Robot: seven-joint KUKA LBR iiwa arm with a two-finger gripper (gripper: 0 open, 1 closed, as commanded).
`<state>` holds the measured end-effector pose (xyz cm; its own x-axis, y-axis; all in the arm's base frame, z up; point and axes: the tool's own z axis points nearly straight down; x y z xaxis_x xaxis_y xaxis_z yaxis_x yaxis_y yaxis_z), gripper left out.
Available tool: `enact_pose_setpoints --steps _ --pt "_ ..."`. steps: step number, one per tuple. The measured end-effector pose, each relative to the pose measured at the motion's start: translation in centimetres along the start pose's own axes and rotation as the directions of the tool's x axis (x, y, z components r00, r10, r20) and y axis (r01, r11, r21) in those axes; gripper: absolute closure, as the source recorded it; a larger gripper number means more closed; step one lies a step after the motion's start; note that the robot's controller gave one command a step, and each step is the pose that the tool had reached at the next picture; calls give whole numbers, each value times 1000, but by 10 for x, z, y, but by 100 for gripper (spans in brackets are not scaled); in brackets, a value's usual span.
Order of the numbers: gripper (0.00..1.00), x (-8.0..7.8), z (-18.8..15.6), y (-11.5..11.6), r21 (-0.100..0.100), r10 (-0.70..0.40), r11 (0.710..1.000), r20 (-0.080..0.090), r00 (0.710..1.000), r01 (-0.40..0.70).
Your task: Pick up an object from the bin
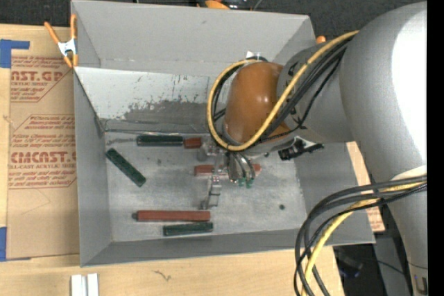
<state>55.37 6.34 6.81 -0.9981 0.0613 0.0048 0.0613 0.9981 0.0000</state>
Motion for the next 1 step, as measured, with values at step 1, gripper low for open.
enact_pose_setpoints --steps 1 --pt "100 -1 -4 1 -2 0 1000 5 1000 0"
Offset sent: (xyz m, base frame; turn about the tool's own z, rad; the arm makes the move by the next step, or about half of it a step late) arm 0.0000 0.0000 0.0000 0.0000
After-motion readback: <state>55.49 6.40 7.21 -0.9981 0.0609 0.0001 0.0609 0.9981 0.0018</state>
